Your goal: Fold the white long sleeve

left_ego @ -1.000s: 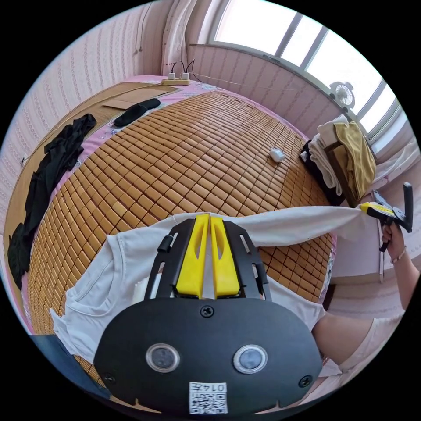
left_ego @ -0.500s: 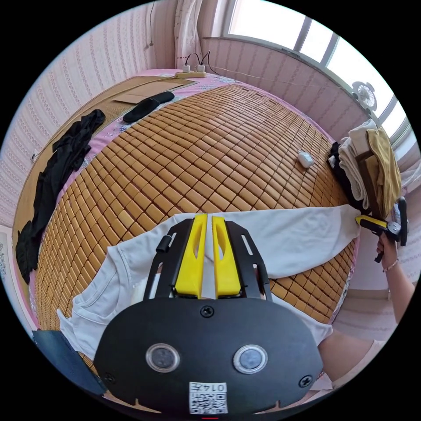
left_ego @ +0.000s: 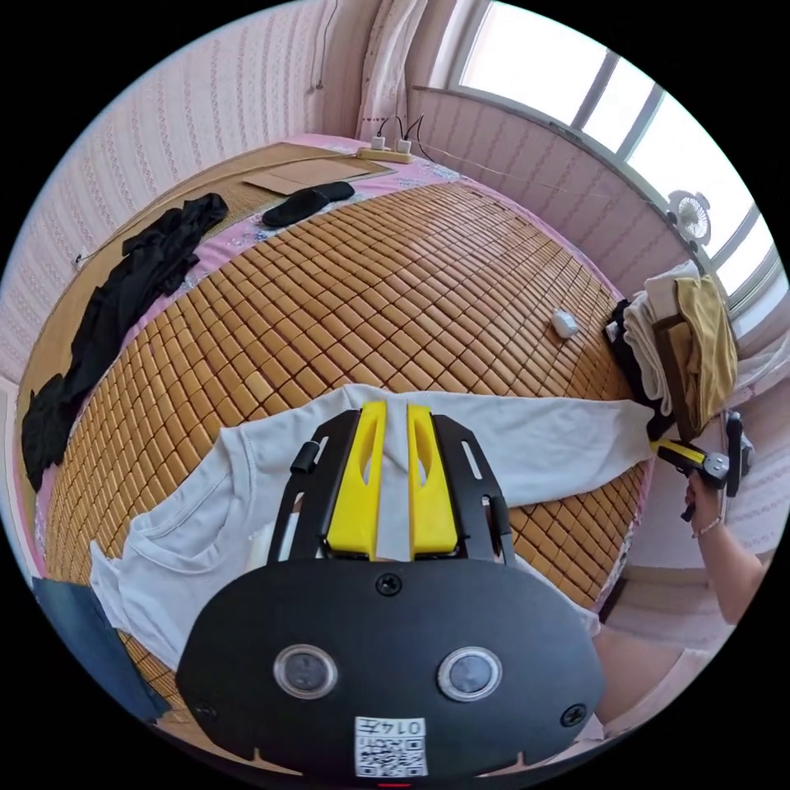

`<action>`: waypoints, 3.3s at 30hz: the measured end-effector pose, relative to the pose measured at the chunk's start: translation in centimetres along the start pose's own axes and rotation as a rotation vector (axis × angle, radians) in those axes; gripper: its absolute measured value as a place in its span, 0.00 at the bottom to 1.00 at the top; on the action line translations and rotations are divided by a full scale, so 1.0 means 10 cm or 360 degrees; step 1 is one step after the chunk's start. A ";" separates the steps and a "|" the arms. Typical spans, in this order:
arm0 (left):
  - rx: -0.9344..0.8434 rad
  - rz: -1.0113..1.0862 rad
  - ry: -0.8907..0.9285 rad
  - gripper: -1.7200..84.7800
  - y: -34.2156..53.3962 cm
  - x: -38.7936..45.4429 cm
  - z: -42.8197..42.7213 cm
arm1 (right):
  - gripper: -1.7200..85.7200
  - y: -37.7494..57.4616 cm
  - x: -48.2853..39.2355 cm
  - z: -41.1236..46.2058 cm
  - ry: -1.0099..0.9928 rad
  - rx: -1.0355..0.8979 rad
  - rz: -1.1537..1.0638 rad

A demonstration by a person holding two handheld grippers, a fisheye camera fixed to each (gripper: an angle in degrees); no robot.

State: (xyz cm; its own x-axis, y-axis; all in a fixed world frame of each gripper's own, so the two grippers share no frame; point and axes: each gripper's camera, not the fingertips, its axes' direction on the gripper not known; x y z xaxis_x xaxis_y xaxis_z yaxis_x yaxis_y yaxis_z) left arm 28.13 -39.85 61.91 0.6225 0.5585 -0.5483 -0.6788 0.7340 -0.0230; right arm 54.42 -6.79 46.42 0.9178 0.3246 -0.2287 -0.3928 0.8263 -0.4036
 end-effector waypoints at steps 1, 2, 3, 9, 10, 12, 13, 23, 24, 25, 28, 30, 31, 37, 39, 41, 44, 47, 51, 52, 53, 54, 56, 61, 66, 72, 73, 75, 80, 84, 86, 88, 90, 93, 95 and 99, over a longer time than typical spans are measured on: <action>0.0012 -0.0053 0.0008 0.08 0.25 -0.05 -0.17 | 0.01 0.01 -0.09 -0.03 -0.0013 0.0000 -0.0041; 0.0012 -0.0118 0.0004 0.08 0.54 -0.11 -0.34 | 0.01 0.01 -0.28 -0.08 -0.0037 0.0002 -0.0139; 0.0015 -0.0158 0.0000 0.08 0.70 -0.16 -0.42 | 0.01 -0.01 -0.51 -0.12 -0.0074 -0.0002 -0.0247; -0.0079 -0.0733 -0.0185 0.07 2.35 -0.81 -1.16 | 0.03 -0.38 -2.09 -0.34 -0.0433 0.0120 -0.0935; -0.0071 -0.0857 -0.0200 0.07 2.63 -0.97 -1.32 | 0.04 -0.43 -2.29 -0.35 -0.0465 0.0144 -0.1015; -0.0024 -0.1012 -0.0231 0.07 3.02 -1.20 -1.59 | 0.06 -0.60 -3.19 -0.38 -0.0602 0.0241 -0.1335; 0.0004 -0.1078 -0.0265 0.07 3.25 -1.34 -1.75 | 0.07 -0.64 -3.44 -0.40 -0.0637 0.0265 -0.1410; 0.0159 -0.1150 -0.0527 0.05 3.65 -2.71 -2.22 | 0.09 -0.73 -7.14 -0.53 -0.0899 0.0305 -0.2069; 0.0140 -0.1136 -0.0543 0.06 3.59 -2.79 -2.20 | 0.08 -0.70 -7.36 -0.48 -0.0887 0.0273 -0.2066; 0.0089 -0.1106 -0.0558 0.07 3.46 -2.95 -2.14 | 0.08 -0.68 -7.45 -0.45 -0.0879 0.0260 -0.2062; -0.0103 -0.1045 -0.0545 0.09 3.22 -3.23 -1.84 | 0.09 -0.62 -7.79 -0.27 -0.0824 0.0210 -0.2045; -0.0262 -0.1036 -0.0557 0.09 3.20 -3.29 -1.64 | 0.09 -0.60 -8.03 -0.12 -0.0765 0.0175 -0.2027; -0.0241 -0.0988 -0.0612 0.09 3.21 -3.23 -1.67 | 0.09 -0.60 -8.09 -0.08 -0.0760 0.0150 -0.2018; -0.0089 -0.0952 -0.0618 0.02 3.83 -2.80 -2.23 | 0.03 -0.74 -8.40 0.14 -0.0797 -0.0011 -0.1917; -0.0013 -0.0943 -0.0609 0.01 4.18 -2.57 -2.59 | 0.02 -0.75 -8.38 0.00 -0.0882 0.0054 -0.1959; 0.0026 -0.0971 -0.0641 0.01 4.71 -2.27 -3.06 | 0.02 -0.72 -8.39 -0.11 -0.0903 0.0120 -0.2028; 0.0019 -0.1112 -0.0621 0.01 5.38 -2.07 -3.52 | 0.02 -0.64 -8.53 -0.24 -0.0918 0.0173 -0.2166; -0.0072 -0.1284 -0.0674 0.01 5.97 -2.01 -3.77 | 0.02 -0.55 -8.79 -0.21 -0.0815 0.0194 -0.2272; -0.0111 -0.1405 -0.0704 0.01 6.52 -1.95 -3.97 | 0.02 -0.45 -9.18 -0.13 -0.0680 0.0190 -0.2292; -0.0123 -0.1435 -0.0721 0.01 6.68 -1.93 -4.03 | 0.03 -0.44 -9.23 -0.13 -0.0675 0.0195 -0.2297; -0.0116 -0.1473 -0.0759 0.01 6.83 -1.91 -4.09 | 0.03 -0.40 -9.32 -0.15 -0.0675 0.0209 -0.2304; -0.0108 -0.1484 -0.0779 0.01 6.91 -1.90 -4.11 | 0.03 -0.34 -9.39 -0.18 -0.0701 0.0213 -0.2323; -0.0056 -0.1504 -0.0898 0.01 7.20 -1.85 -4.16 | 0.04 -0.21 -9.50 -0.22 -0.0782 0.0181 -0.2383; 0.0023 -0.1646 -0.0771 0.01 7.73 -1.89 -4.16 | 0.07 0.30 -9.81 -0.20 -0.0999 -0.0063 -0.2635; 0.0246 -0.1485 -0.0858 0.01 7.78 -2.07 -4.55 | 0.03 0.63 -10.14 0.04 -0.0747 -0.0142 -0.2748; 0.0191 -0.1504 -0.1023 0.01 8.25 -1.92 -4.64 | 0.01 0.72 -10.12 -0.08 -0.0963 -0.0105 -0.2774; 0.0106 -0.1612 -0.0938 0.01 8.47 -1.96 -4.47 | 0.01 0.74 -10.12 -0.05 -0.0948 -0.0122 -0.2794; -0.0002 -0.1818 -0.0839 0.01 8.80 -2.01 -4.28 | 0.01 0.84 -10.17 0.08 -0.0852 -0.0208 -0.2859; 0.0136 -0.2045 -0.0747 0.01 9.16 -1.91 -4.45 | 0.01 0.90 -10.26 0.11 -0.0837 -0.0228 -0.2890; 0.0214 -0.2009 -0.0645 0.03 9.08 -2.04 -4.56 | 0.01 1.01 -10.40 0.09 -0.0784 -0.0214 -0.2957; 0.0228 -0.2021 -0.0520 0.07 9.08 -2.22 -4.52 | 0.01 1.04 -10.44 0.08 -0.0775 -0.0213 -0.2962; 0.0201 -0.2030 -0.0504 0.08 9.11 -2.37 -4.48 | 0.01 1.06 -10.47 0.06 -0.0789 -0.0213 -0.2952; 0.0094 -0.2025 -0.0502 0.09 9.13 -2.54 -4.37 | 0.01 1.07 -10.51 0.06 -0.0791 -0.0215 -0.2937; -0.0014 -0.1996 -0.0418 0.11 9.18 -2.69 -4.20 | 0.01 1.10 -10.56 0.07 -0.0786 -0.0224 -0.2925; -0.0056 -0.1939 -0.0345 0.06 9.15 -2.74 -4.22 | 0.01 1.11 -10.58 0.06 -0.0788 -0.0213 -0.2918; 0.0199 -0.1710 -0.0671 0.04 9.07 -2.57 -4.64 | 0.01 1.10 -10.61 -0.03 -0.0859 -0.0151 -0.2875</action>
State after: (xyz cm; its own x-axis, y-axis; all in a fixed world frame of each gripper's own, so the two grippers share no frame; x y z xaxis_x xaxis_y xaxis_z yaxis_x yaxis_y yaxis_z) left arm -67.54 -5.58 35.12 0.9509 -0.3084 0.0262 0.3068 0.9279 -0.2117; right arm -47.27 -32.24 66.00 0.0862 -0.6816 0.7266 0.9502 0.2756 0.1458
